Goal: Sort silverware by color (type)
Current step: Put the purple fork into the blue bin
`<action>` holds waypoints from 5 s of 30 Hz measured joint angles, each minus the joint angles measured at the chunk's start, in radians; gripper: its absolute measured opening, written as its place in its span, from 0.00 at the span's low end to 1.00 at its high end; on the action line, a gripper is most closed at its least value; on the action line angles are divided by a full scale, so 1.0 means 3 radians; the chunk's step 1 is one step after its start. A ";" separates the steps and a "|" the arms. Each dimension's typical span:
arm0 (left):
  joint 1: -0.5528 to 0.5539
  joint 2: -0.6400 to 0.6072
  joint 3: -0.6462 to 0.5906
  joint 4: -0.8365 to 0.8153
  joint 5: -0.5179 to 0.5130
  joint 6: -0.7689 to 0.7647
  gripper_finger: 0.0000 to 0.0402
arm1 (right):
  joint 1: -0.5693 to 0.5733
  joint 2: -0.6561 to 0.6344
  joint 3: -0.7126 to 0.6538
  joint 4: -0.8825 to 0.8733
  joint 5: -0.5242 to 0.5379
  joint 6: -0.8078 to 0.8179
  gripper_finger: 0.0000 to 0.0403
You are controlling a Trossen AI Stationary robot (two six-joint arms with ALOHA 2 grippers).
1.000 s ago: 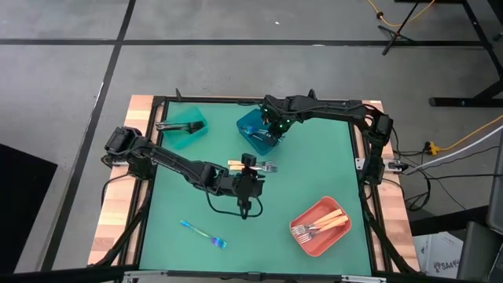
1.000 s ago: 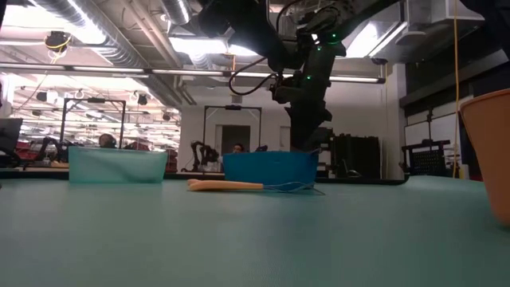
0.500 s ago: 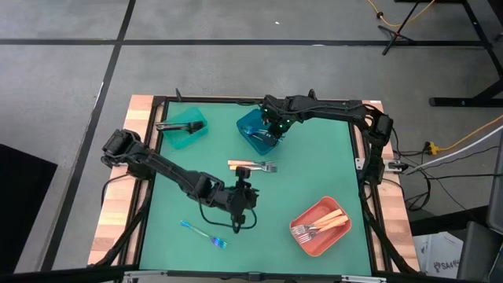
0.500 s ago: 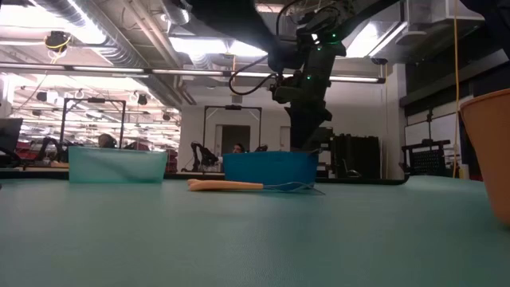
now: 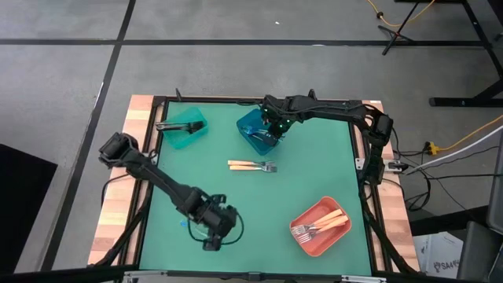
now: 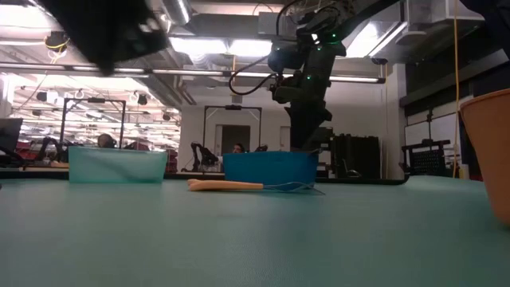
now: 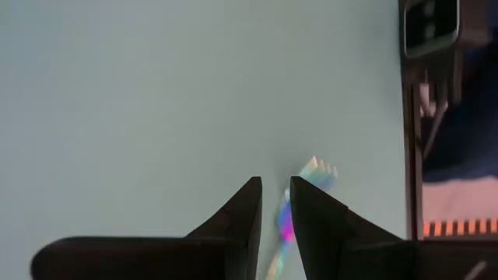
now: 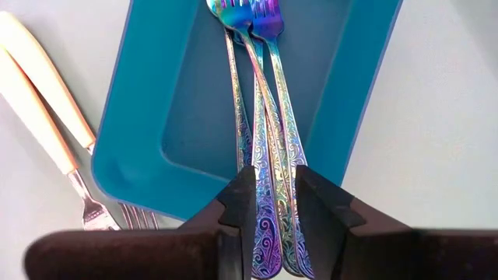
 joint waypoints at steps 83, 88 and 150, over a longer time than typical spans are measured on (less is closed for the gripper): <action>-0.0721 0.0379 -0.0629 0.0139 -0.0400 -0.0454 0.10 | 0.0000 -0.0085 0.0000 -0.0005 0.0029 -0.0001 0.21; -0.0722 0.0380 -0.0632 0.0140 -0.0416 -0.0463 0.03 | 0.0000 -0.0320 0.0000 -0.0013 0.0034 -0.0044 0.21; 0.0170 0.0395 -0.0642 0.1545 -0.1996 -0.0922 0.04 | 0.2029 -0.2585 -0.1635 -0.0284 0.1721 0.0706 0.21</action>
